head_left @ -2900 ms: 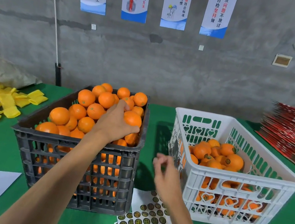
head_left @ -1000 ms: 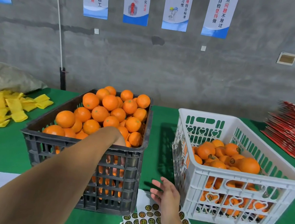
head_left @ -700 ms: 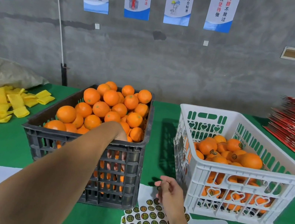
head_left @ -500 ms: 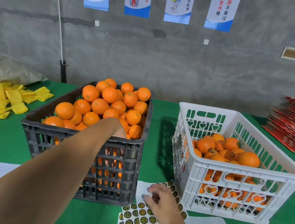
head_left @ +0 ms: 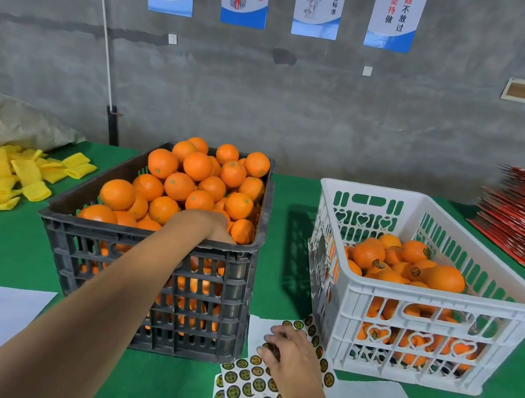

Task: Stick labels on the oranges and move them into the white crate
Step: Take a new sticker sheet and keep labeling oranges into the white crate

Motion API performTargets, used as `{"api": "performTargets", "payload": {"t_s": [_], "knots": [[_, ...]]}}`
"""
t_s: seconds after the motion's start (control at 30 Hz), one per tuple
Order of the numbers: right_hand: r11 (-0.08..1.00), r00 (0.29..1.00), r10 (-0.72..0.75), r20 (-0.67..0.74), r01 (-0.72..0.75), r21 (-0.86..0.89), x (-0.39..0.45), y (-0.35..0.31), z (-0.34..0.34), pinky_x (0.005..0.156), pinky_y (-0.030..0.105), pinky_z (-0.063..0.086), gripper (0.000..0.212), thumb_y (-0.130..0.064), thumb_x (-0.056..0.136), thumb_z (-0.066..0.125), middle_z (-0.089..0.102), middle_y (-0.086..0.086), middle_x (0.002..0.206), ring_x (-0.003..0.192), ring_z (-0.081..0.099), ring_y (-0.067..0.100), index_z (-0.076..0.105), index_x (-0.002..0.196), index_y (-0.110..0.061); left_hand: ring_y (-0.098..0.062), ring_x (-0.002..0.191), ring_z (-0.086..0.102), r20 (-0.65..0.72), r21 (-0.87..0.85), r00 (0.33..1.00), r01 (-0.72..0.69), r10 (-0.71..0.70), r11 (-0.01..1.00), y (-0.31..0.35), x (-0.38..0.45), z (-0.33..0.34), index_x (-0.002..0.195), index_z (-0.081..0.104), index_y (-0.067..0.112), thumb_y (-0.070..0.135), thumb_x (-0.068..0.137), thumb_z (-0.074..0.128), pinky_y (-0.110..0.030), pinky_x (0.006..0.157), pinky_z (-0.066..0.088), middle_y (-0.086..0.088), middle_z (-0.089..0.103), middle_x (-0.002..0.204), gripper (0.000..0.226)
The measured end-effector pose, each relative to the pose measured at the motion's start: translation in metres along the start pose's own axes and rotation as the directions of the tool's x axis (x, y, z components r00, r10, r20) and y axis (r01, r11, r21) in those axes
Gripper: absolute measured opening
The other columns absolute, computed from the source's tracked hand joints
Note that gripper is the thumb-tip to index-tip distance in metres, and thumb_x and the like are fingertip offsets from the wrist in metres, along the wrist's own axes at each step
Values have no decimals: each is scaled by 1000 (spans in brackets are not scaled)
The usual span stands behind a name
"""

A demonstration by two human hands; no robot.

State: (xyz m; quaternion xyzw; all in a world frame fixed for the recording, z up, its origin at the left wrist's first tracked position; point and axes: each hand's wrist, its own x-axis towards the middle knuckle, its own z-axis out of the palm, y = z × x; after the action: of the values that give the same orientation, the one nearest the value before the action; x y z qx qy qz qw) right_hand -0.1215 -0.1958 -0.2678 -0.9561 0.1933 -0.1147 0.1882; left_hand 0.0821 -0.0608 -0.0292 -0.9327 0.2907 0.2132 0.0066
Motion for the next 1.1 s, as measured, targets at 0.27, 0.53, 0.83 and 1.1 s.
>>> {"api": "performTargets", "payload": {"t_s": [0.27,0.53,0.83,1.1], "knots": [[995,995,98,19,-98,-6,-3,5,-1,126,29,12,91,-81,87,45,25,-7,166,153,19,12,44,154,-20,-30,122,53,-250,-248,967,-105,41,963,-5,13,4,142,46,22,48,77,79,-37,86,49,-7,49,140,78],[1000,1000,2,9,-2,2,-7,3,0,114,23,31,50,-61,98,50,45,-20,153,140,37,2,64,137,-33,-30,120,54,-297,-262,953,-143,61,955,-6,14,4,139,48,22,46,75,81,-35,79,46,-8,51,137,75],[999,996,12,84,-15,38,-10,7,-7,124,26,14,80,-81,88,46,31,-16,163,151,22,5,53,148,-28,-31,121,53,-298,-257,951,-162,82,953,-6,11,3,139,49,22,46,77,80,-37,83,46,-9,50,140,74],[984,1000,17,8,-18,179,-11,8,-7,119,21,28,39,-50,98,61,53,-19,148,142,38,-3,71,129,-29,-32,121,54,-311,-282,946,-188,95,941,-3,8,3,136,52,19,40,79,80,-35,79,44,-10,53,137,67]]}}
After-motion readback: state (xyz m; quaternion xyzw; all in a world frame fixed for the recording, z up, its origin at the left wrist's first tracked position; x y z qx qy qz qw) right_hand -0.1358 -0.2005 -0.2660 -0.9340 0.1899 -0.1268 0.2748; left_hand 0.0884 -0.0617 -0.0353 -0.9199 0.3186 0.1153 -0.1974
